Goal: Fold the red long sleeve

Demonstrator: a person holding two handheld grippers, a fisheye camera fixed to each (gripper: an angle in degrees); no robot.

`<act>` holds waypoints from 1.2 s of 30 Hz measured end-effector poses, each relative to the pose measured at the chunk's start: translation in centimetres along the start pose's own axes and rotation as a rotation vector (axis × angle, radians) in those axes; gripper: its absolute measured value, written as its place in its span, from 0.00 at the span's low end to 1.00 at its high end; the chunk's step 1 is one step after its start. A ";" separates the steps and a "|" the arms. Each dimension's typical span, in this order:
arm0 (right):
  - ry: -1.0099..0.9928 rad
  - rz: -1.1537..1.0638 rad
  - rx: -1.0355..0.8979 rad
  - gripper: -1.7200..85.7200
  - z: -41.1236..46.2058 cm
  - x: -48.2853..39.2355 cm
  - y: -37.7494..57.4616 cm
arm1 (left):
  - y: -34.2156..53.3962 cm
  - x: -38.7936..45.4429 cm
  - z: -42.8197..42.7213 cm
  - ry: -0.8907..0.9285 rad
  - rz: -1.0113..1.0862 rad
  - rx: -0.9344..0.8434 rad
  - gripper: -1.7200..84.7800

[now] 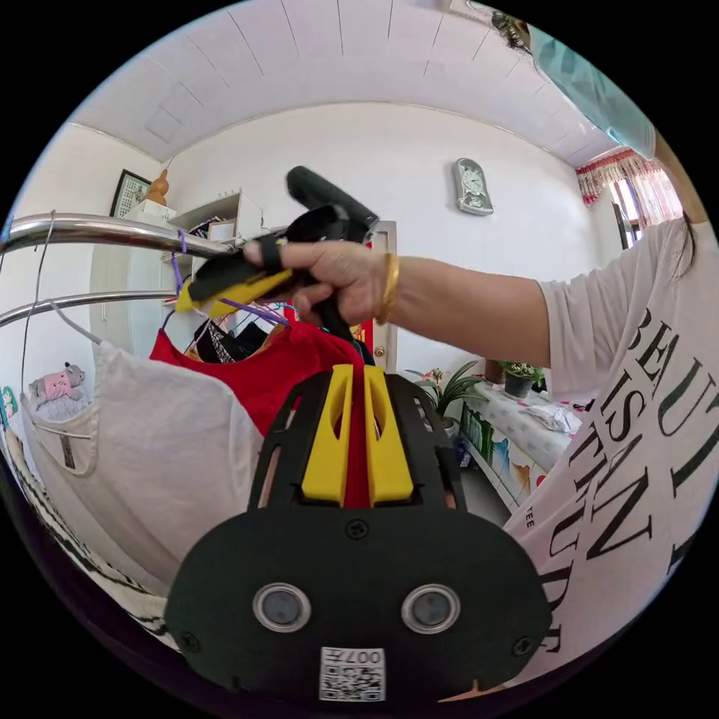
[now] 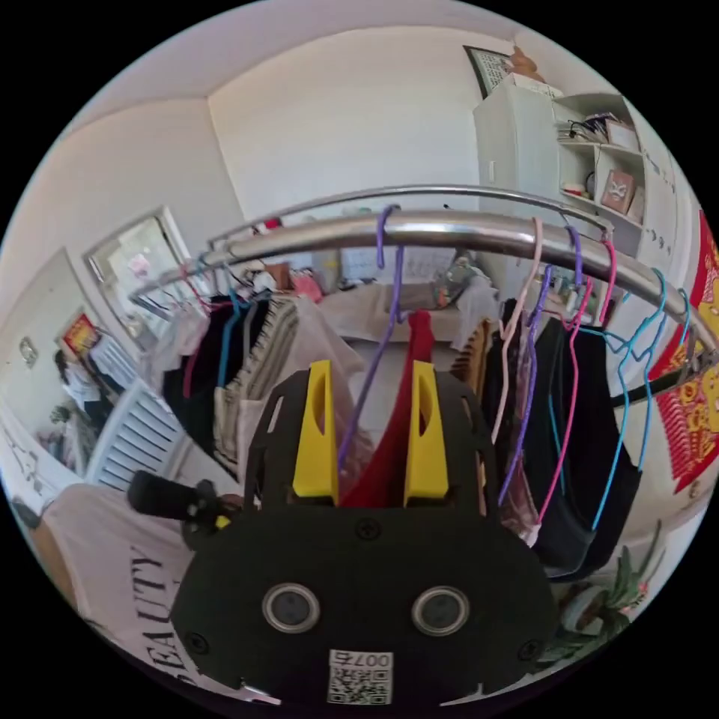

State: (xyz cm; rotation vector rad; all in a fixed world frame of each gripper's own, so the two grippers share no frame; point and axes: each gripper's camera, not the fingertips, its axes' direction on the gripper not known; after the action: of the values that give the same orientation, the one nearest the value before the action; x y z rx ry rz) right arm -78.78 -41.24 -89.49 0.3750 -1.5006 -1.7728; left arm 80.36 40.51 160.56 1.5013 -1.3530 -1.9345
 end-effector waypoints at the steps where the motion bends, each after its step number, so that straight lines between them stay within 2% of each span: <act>1: 0.011 -0.054 -0.021 0.08 1.4 -0.6 -0.4 | -0.3 0.0 0.4 -0.006 -0.002 -0.024 0.02; 6: -0.035 -0.078 -0.011 0.03 2.0 -1.6 -2.2 | -0.4 0.3 0.4 -0.036 -0.003 -0.041 0.01; 14: -0.015 -0.081 -0.023 0.02 1.1 -1.9 -8.6 | -0.9 0.8 -1.5 -0.149 -0.044 -0.049 0.01; 16: -0.092 -0.038 -0.031 0.02 1.5 -1.5 -11.3 | -1.1 0.6 -1.5 -0.160 -0.082 -0.069 0.01; 20: 0.013 -0.069 -0.124 0.02 5.3 -2.0 -12.4 | -1.8 1.4 -1.6 -0.192 -0.109 -0.089 0.01; 23: -0.069 -0.033 -0.133 0.02 7.5 -1.8 -9.3 | -2.3 2.2 -1.6 -0.235 -0.132 -0.083 0.02; 26: -0.092 -0.050 -0.025 0.02 6.2 -2.5 -2.8 | -3.0 3.3 -2.0 -0.281 -0.144 -0.029 0.06; 30: 0.005 -0.092 0.154 0.02 0.4 -3.9 9.9 | -5.0 5.2 -0.7 -0.306 -0.096 -0.018 0.08; 36: 0.231 0.033 0.252 0.02 -11.5 -7.8 26.0 | -10.3 9.7 6.2 -0.159 -0.017 -0.024 0.12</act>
State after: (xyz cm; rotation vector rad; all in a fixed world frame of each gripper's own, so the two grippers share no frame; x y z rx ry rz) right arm -56.65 -44.09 -70.19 0.6546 -1.5540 -1.4622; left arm 73.92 41.30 146.54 1.3773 -1.3806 -2.1113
